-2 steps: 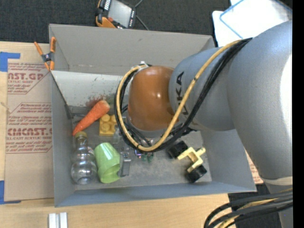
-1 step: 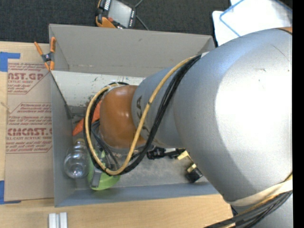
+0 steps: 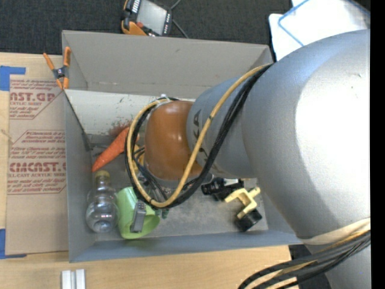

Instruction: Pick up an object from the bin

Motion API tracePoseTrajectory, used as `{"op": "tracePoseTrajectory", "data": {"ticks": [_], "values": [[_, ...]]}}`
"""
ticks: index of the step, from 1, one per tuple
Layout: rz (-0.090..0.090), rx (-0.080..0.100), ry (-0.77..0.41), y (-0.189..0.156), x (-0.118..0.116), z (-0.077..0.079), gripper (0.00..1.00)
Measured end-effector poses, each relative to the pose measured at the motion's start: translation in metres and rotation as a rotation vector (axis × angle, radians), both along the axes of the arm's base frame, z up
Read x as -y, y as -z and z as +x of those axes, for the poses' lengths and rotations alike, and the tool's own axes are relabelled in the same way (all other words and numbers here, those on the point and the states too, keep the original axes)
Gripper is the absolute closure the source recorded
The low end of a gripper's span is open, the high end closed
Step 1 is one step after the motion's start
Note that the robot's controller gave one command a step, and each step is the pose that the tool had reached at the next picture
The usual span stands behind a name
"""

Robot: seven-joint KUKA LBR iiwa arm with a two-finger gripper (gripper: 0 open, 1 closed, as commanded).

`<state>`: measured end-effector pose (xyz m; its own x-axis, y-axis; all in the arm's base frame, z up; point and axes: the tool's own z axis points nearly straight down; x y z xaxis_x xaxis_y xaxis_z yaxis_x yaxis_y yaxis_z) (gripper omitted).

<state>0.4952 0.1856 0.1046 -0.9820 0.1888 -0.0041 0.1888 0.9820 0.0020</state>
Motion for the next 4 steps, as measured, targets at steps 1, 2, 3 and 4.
{"op": "tracePoseTrajectory", "data": {"ticks": [1, 2, 3, 4], "values": [[0.016, 0.02, 0.033, 0.025, -0.04, 0.032, 1.0], [0.016, 0.02, 0.033, 0.025, -0.04, 0.032, 1.0], [0.007, 0.04, -0.351, 0.023, -0.044, 0.036, 1.0], [0.012, 0.031, -0.307, 0.024, -0.043, 0.05, 1.0]]}}
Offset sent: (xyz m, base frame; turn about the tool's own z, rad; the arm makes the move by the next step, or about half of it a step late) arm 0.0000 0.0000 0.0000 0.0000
